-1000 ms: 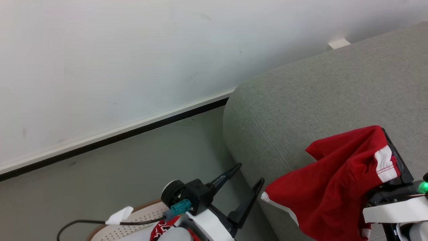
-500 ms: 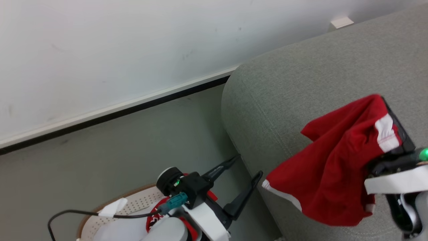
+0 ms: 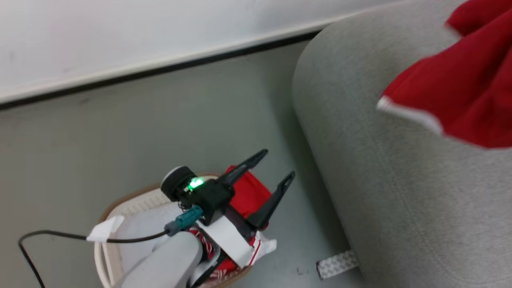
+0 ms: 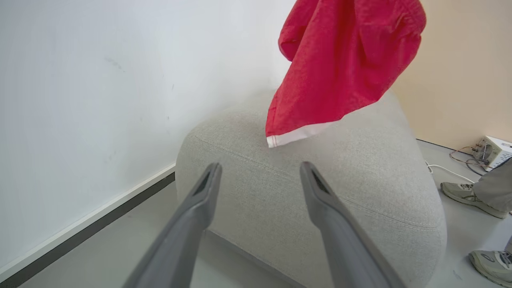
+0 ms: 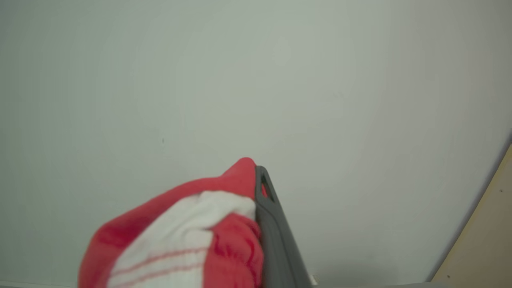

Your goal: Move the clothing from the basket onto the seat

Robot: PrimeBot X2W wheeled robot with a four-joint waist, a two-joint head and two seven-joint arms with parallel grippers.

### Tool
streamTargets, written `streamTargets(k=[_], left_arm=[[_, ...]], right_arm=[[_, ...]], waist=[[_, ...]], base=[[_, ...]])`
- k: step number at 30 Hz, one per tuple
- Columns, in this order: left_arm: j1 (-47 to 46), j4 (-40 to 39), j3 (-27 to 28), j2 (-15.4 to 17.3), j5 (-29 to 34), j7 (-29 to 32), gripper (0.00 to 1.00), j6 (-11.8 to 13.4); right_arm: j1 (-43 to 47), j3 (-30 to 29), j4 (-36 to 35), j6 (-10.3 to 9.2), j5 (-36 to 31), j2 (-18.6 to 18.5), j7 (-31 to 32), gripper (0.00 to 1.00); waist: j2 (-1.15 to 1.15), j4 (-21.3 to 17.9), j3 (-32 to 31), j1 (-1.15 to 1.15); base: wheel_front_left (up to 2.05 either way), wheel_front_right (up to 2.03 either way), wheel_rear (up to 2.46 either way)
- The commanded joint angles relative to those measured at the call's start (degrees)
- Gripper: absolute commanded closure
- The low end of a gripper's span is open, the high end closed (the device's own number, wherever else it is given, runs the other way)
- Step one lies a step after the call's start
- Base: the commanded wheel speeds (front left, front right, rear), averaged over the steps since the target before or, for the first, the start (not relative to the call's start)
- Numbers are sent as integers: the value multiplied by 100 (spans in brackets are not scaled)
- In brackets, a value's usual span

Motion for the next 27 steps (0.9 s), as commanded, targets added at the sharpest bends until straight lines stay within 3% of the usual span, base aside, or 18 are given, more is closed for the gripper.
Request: streamTargets(k=[1, 5, 9, 15, 17, 23, 24, 25, 27], left_arm=[[-134, -74, -23, 110, 36, 23, 0, 11], [-320, -224, -60, 322, 51, 59, 0, 9], [-449, -363, -17, 491, -4, 75, 0, 9], [-558, -511, 20, 607, -31, 76, 0, 8], [-594, -543, 11, 619, -31, 75, 0, 8], [-543, -535, 71, 692, -66, 48, 0, 43], [-508, -513, 76, 701, -73, 44, 0, 43], [-478, -490, 82, 707, -92, 44, 0, 45], [-456, -450, 87, 700, -112, 33, 0, 59]], right_arm=[[-312, -145, 261, -12, 72, -192, -65, 100], [-791, -421, 1009, -13, -102, -499, -201, 100], [-998, -507, 1757, -13, -388, -576, -246, 100], [-883, -369, 2805, -13, -583, -298, -346, 100], [-812, -285, 3248, -13, -601, -201, -122, 100], [-867, 100, 3864, -13, -379, -100, 337, 44], [-874, 154, 3919, -13, -351, -111, 316, 14], [-885, 203, 3978, -13, -322, -127, 313, 0], [-858, 452, 4036, -13, -311, -173, 408, 0]], waist=[[0, 298, 496, -1], [0, 501, 940, -1], [0, 655, 1291, -1], [0, 772, 1664, -1], [0, 803, 1734, -1], [0, 783, 1747, -1], [0, 768, 1708, -1], [0, 754, 1665, -1], [0, 737, 1556, -1]], base=[[0, 0, 0], [0, 0, 0], [0, 0, 0], [0, 0, 0], [0, 0, 0], [0, 0, 0], [0, 0, 0], [0, 0, 0], [0, 0, 0]])
